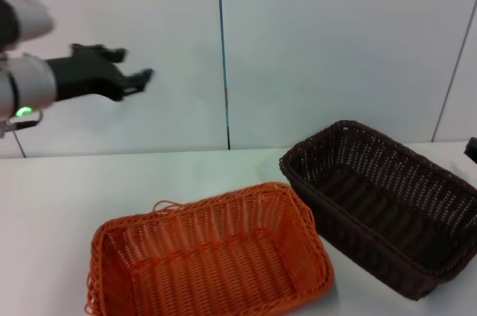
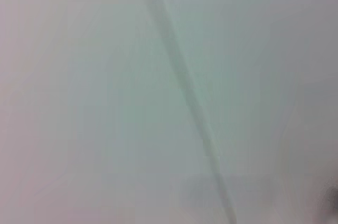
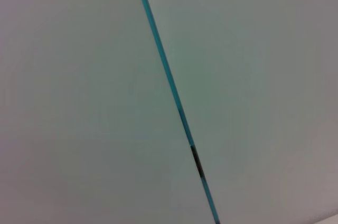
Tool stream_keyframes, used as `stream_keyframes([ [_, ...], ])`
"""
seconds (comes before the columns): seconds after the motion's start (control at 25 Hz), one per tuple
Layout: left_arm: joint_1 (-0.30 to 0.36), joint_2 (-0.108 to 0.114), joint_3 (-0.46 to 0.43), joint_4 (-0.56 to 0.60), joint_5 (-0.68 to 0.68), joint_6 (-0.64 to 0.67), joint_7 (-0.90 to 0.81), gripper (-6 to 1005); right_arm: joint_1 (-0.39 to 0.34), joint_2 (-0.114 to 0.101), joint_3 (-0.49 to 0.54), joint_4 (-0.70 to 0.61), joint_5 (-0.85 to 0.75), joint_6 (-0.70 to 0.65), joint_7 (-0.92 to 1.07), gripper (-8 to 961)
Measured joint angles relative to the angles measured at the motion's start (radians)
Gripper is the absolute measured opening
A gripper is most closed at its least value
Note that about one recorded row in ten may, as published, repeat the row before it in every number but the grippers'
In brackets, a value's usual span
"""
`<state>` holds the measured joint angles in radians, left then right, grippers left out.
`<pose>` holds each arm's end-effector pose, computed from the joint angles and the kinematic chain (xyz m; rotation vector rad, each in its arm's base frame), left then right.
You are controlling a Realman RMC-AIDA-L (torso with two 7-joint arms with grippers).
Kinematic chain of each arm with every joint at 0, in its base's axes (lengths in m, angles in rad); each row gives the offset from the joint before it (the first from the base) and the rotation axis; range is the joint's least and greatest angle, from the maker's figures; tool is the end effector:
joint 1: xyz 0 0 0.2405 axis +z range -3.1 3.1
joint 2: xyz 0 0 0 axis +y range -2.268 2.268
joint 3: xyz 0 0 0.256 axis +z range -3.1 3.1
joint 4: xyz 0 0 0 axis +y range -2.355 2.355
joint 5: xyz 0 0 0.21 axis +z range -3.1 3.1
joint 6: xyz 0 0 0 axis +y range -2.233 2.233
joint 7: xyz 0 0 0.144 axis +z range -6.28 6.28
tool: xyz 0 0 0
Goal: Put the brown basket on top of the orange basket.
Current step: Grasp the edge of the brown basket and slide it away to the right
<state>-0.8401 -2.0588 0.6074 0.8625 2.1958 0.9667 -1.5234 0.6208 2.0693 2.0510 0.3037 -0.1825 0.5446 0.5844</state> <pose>-0.1882 0.4792 0.0863 -2.2030 -0.3309 -0.3220 0.3290 0.4279 0.0349 -1.1646 -1.5688 -1.5923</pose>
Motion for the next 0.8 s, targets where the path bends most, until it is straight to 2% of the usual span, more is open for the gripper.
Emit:
stream_keyframes([
  [0.16, 0.022, 0.014, -0.059, -0.044, -0.051, -0.064, -0.031, 605, 0.005, 0.000, 0.000, -0.001, 0.000, -0.001, 0.000, 928],
  [0.36, 0.040, 0.019, -0.087, -0.073, -0.092, -0.133, -0.043, 606, 0.009, 0.000, -0.005, -0.005, 0.000, -0.005, 0.000, 929],
  [0.8, 0.105, -0.002, -0.101, -0.108, -0.150, -0.318, -0.127, 609, 0.010, 0.002, -0.006, -0.006, 0.000, -0.006, 0.000, 927],
])
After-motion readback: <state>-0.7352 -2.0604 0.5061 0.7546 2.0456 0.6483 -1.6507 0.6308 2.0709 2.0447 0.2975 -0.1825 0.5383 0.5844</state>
